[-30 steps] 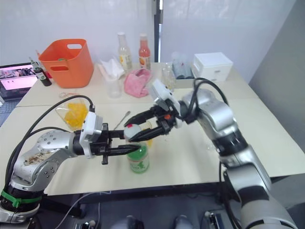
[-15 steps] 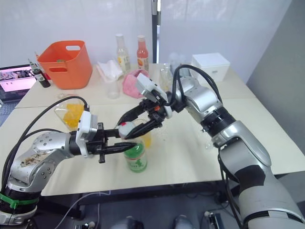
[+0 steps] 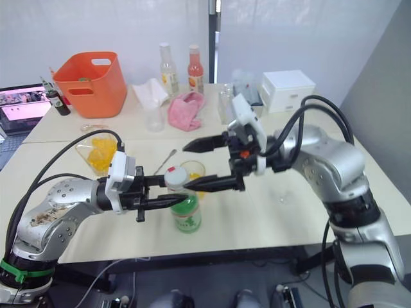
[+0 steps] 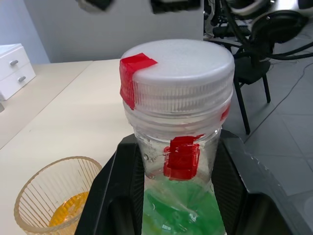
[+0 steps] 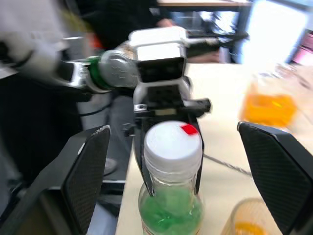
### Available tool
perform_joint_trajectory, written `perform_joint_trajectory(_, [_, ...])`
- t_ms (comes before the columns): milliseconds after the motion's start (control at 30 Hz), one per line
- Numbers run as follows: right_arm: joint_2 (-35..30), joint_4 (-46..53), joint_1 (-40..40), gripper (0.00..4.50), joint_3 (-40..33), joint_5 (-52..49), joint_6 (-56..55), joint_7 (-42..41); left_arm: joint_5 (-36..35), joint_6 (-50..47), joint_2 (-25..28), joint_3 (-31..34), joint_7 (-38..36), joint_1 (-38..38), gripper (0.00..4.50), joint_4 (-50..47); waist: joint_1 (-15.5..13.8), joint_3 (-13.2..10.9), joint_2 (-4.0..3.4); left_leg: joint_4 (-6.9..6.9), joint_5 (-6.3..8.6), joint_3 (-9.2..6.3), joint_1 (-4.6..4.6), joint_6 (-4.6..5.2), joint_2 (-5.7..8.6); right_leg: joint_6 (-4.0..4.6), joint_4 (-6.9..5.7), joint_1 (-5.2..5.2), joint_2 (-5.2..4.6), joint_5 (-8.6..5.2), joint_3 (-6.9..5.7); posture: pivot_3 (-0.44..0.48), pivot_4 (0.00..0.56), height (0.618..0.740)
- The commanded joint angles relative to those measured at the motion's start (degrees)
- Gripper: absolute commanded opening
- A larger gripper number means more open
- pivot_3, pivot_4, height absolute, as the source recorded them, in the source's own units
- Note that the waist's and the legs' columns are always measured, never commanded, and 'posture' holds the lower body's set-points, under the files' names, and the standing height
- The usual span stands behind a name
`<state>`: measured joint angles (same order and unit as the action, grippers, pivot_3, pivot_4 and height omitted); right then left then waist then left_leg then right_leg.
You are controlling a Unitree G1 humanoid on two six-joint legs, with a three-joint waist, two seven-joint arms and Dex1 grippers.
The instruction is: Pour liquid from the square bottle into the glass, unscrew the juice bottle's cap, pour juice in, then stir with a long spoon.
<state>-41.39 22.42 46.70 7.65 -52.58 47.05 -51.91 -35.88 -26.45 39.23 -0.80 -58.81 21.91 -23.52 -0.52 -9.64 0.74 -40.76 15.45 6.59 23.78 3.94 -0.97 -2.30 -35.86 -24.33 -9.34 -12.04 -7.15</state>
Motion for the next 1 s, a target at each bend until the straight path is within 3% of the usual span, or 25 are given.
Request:
perform_joint_trajectory(33, [2.5,9.2,-2.3,4.39,-5.0,-2.7,4.7,13.7,0.7,-0.1,0.0,-0.3,0.3,0.2,1.45,0.4,-0.1,0.0,0.00,0.00,0.00,0.00,0.00,0.00,0.01,0.00,-0.01,0.00,-0.01,0.00,0.01,0.000,0.150,0.713])
perform_joint_trajectory(133, [5.5,12.5,-4.7,4.39,-7.3,-6.1,9.2,23.7,0.8,-0.3,-0.3,-0.7,0.3,0.3,1.45,0.6,-0.2,0.0,0.00,-0.02,0.01,0.00,0.00,0.01,0.04,0.00,-0.04,0.00,-0.02,0.01,0.04,0.000,0.150,0.713])
perform_joint_trajectory(300, [8.4,15.6,-6.1,4.39,-6.8,-9.4,13.4,32.0,0.5,-0.9,-0.4,-1.1,0.2,0.8,1.45,0.6,-0.2,0.0,0.00,-0.02,0.01,-0.01,0.00,0.05,0.05,0.00,-0.03,0.02,0.03,0.01,0.03,0.000,0.150,0.713])
perform_joint_trajectory(733, [10.0,16.6,-6.0,4.39,-6.1,-11.0,16.3,37.1,0.4,-1.6,-0.2,-1.3,-0.2,1.7,1.45,0.6,-0.2,0.0,0.00,-0.02,0.02,0.00,0.01,0.08,0.04,-0.01,-0.02,0.03,0.09,0.00,0.03,0.000,0.150,0.713])
perform_joint_trajectory(1000, [9.7,16.2,-5.8,1.93,-5.5,-10.8,16.5,36.4,0.4,-2.3,-0.2,-1.3,0.1,2.1,1.45,0.2,-0.2,0.0,0.00,-0.02,0.02,0.00,0.00,0.08,0.04,-0.01,-0.01,0.03,0.10,0.00,0.03,0.000,0.150,0.713])
